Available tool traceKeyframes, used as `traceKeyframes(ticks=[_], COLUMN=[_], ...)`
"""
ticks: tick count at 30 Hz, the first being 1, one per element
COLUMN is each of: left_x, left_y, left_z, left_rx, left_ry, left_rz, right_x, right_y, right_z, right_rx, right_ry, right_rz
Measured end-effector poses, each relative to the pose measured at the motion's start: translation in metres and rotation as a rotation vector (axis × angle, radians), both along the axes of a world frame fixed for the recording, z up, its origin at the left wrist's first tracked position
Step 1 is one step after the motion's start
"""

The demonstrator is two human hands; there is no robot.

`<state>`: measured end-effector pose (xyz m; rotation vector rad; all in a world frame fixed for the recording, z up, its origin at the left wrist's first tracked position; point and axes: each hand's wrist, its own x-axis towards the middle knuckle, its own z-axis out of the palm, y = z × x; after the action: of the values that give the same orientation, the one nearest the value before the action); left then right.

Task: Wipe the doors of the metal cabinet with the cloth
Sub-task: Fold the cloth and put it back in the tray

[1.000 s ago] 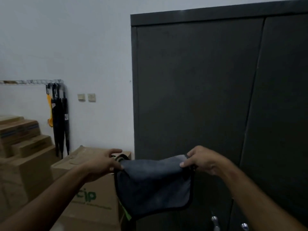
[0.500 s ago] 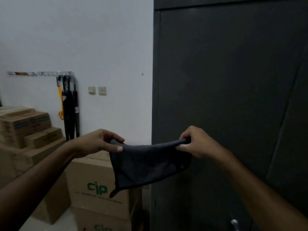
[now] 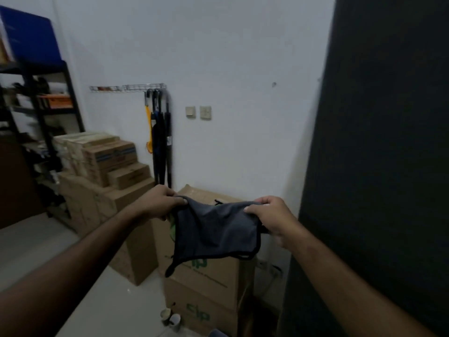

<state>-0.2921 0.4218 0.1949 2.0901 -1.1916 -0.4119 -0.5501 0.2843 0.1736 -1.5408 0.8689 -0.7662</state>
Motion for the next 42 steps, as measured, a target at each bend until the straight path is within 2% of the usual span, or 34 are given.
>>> traceKeyframes(ticks=[2,4,9,10,11,12,14,18,19,22,24,26,29,31,34,38,40,42], left_x=[0.007,0.008,0.013,0.024,0.04,0.059,0.099,0.165,0.176,0.2,0.204,0.203,0.209,0.212,0.216,0.226,0.226,0.226], left_y=[-0.002,-0.008,-0.036,-0.04,-0.044,-0.047,-0.054,-0.083,-0.091,-0.119,-0.138,-0.155,-0.178,-0.191,-0.21,-0.245,-0.265,-0.288], left_z=[-0.007,-0.013,-0.025,-0.028,-0.031,-0.034,-0.045,-0.079,-0.089,-0.108,-0.112,-0.117,-0.134,-0.141,-0.148,-0.15,-0.15,-0.151], left_rx=[-0.041,-0.079,-0.113,-0.122,-0.119,-0.105,-0.086,-0.008,0.028,0.005,-0.023,-0.025,0.069,0.16,0.269,0.251,0.335,0.419], left_ry=[0.067,0.209,0.8,0.831,0.773,0.634,0.436,0.487,0.564,0.999,1.083,1.026,0.953,0.915,0.723,0.716,0.562,0.279], left_rz=[0.09,0.095,-0.058,-0.068,-0.08,-0.098,-0.135,-0.149,-0.209,-0.348,-0.351,-0.319,-0.232,-0.217,-0.224,-0.315,-0.451,-0.593], right_x=[0.031,0.064,0.141,0.152,0.163,0.173,0.195,0.239,0.248,0.266,0.272,0.275,0.279,0.281,0.281,0.277,0.278,0.28], right_y=[-0.009,-0.008,0.011,0.006,-0.002,-0.012,-0.03,-0.053,-0.059,-0.074,-0.079,-0.084,-0.097,-0.109,-0.127,-0.151,-0.166,-0.184], right_z=[-0.006,-0.01,-0.029,-0.034,-0.037,-0.041,-0.046,-0.056,-0.059,-0.071,-0.084,-0.1,-0.121,-0.132,-0.146,-0.16,-0.161,-0.161], right_rx=[-0.032,-0.111,-0.286,-0.335,-0.363,-0.366,-0.281,0.049,0.122,0.342,0.392,0.421,0.427,0.367,0.257,-0.039,-0.176,-0.344], right_ry=[-0.026,0.0,0.139,0.173,0.19,0.198,0.18,-0.06,-0.132,-0.369,-0.313,-0.182,-0.151,-0.126,-0.048,0.406,0.572,0.708], right_rz=[-0.075,-0.085,0.242,0.265,0.262,0.243,0.173,0.141,0.127,0.032,-0.064,-0.097,-0.182,-0.275,-0.257,-0.131,-0.117,-0.105])
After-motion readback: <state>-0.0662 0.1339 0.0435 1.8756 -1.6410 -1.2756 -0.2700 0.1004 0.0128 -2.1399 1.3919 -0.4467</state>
